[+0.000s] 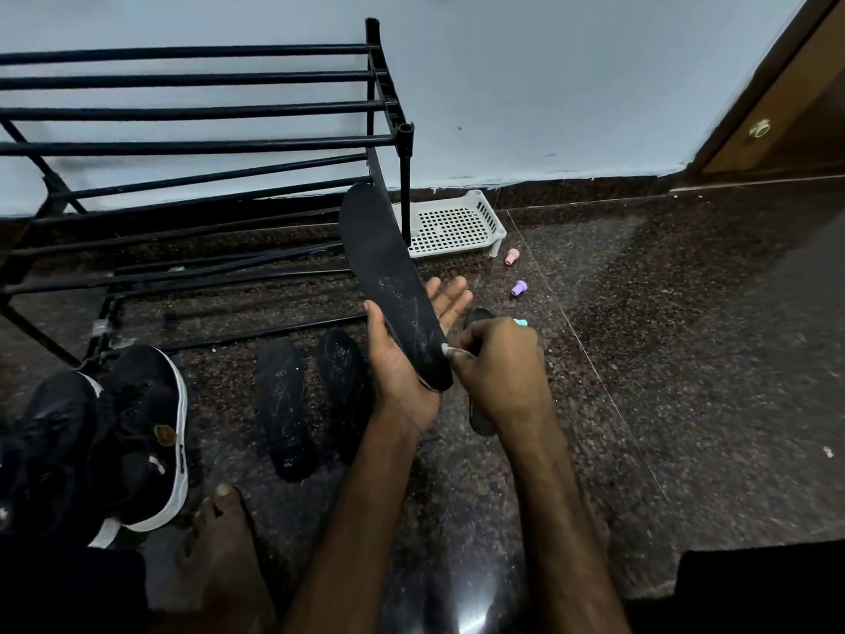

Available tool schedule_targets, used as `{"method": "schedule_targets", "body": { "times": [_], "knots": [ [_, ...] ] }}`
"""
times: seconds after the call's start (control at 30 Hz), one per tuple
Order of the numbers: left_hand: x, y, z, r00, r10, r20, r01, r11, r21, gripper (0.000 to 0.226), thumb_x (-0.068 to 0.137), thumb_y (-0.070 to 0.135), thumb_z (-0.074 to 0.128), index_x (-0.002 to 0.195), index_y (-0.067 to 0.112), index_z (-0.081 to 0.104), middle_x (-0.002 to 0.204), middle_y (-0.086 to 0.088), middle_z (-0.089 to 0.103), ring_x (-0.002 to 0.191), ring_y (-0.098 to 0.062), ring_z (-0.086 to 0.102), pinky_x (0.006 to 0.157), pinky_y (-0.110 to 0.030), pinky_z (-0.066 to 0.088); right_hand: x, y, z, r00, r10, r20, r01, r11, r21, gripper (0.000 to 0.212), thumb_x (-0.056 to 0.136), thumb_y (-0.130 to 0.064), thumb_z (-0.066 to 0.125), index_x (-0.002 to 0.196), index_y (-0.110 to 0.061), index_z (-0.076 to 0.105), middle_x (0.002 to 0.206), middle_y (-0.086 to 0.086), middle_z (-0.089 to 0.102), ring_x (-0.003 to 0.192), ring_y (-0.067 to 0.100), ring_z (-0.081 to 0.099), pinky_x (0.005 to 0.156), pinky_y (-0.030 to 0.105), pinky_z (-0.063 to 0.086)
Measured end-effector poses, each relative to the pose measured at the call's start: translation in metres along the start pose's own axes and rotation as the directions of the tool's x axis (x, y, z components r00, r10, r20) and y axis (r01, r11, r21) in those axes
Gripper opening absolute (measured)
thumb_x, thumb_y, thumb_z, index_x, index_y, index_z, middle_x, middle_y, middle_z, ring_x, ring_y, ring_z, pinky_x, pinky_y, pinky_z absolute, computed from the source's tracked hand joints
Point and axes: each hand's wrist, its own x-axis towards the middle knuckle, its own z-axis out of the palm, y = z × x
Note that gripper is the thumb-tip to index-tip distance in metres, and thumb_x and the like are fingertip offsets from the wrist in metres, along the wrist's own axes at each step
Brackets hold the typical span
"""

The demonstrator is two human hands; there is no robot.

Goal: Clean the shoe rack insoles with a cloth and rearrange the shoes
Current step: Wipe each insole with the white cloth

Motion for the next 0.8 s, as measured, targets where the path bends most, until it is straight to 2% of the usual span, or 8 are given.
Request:
{"method": "schedule_targets", "body": {
  "times": [0.13,0.23,0.3,0.33,0.47,0.57,0.67,0.8],
  "knots": [
    [0.0,-0.002,0.0,1.0,-0.014,-0.018,0.014,1.0,-0.008,0.087,0.094,0.07,0.02,0.142,0.001,0.043,0.134,-0.022,0.059,0.126,-0.033,0.057,0.101,-0.043,0.049,-0.007,-0.007,-0.007,0.978,-0.093,0.19,0.084,0.995,0.055,0.011,0.08,-0.027,0.077,0.073,-0.019,0.074,0.069,-0.011,0.067,0.075,0.008,0.067,0.074,0.023,0.052],
    [0.001,-0.002,0.001,1.0,-0.007,-0.018,0.007,1.0,0.007,0.086,0.095,0.069,0.018,0.141,0.001,0.044,0.132,-0.022,0.06,0.125,-0.034,0.057,0.109,-0.045,0.041,-0.003,-0.01,0.001,0.996,-0.07,0.06,0.06,0.987,0.147,0.009,0.08,-0.028,0.076,0.078,-0.019,0.075,0.076,-0.005,0.073,0.076,0.013,0.069,0.073,0.027,0.055],
    [0.001,-0.003,0.0,1.0,-0.001,-0.005,0.001,1.0,0.001,0.086,0.095,0.068,0.017,0.142,0.0,0.042,0.133,-0.023,0.059,0.127,-0.034,0.056,0.111,-0.046,0.038,-0.001,-0.007,0.006,0.998,-0.01,-0.056,0.012,0.999,0.035,0.011,0.082,-0.03,0.072,0.081,-0.018,0.073,0.081,0.002,0.073,0.08,0.024,0.068,0.074,0.032,0.055],
    [0.0,-0.004,0.0,1.0,0.0,-0.007,0.0,1.0,-0.004,0.086,0.096,0.068,0.018,0.142,0.0,0.042,0.133,-0.023,0.059,0.127,-0.034,0.056,0.111,-0.046,0.038,-0.001,-0.005,0.005,0.999,-0.001,-0.052,0.001,1.0,-0.003,0.013,0.082,-0.03,0.072,0.08,-0.018,0.072,0.082,0.002,0.072,0.081,0.025,0.068,0.074,0.032,0.054],
    [0.002,-0.004,-0.001,1.0,-0.004,-0.023,0.005,1.0,0.021,0.087,0.095,0.069,0.018,0.141,0.001,0.044,0.132,-0.022,0.061,0.126,-0.032,0.057,0.109,-0.044,0.04,-0.004,-0.007,-0.008,0.972,-0.102,0.212,0.086,0.993,0.082,0.011,0.079,-0.026,0.078,0.071,-0.02,0.073,0.071,-0.008,0.07,0.071,0.006,0.066,0.071,0.022,0.052],
    [0.002,-0.002,0.003,1.0,-0.003,-0.024,0.003,0.999,0.032,0.086,0.095,0.068,0.016,0.14,0.001,0.045,0.131,-0.021,0.061,0.126,-0.032,0.057,0.106,-0.043,0.043,0.0,-0.008,-0.004,0.986,-0.116,0.115,0.088,0.971,0.223,0.008,0.079,-0.025,0.08,0.079,-0.018,0.076,0.073,-0.005,0.073,0.067,0.003,0.066,0.065,0.019,0.049],
    [-0.001,-0.003,0.004,1.0,0.002,-0.004,-0.002,1.0,-0.009,0.085,0.096,0.067,0.018,0.14,-0.001,0.043,0.132,-0.024,0.06,0.128,-0.035,0.054,0.112,-0.048,0.037,0.003,0.0,0.001,0.999,-0.015,-0.051,0.019,0.996,0.087,0.007,0.081,-0.026,0.076,0.077,-0.021,0.073,0.08,-0.003,0.073,0.079,0.017,0.068,0.073,0.025,0.052],
    [0.0,-0.005,0.0,1.0,-0.019,0.0,0.019,0.999,-0.033,0.086,0.094,0.069,0.02,0.141,0.001,0.043,0.132,-0.023,0.06,0.126,-0.033,0.057,0.112,-0.048,0.037,-0.003,0.001,-0.007,0.979,-0.067,0.192,0.045,0.993,0.114,0.015,0.078,-0.029,0.081,0.068,-0.02,0.072,0.069,-0.009,0.07,0.068,0.005,0.065,0.068,0.021,0.051]
  ]
}}
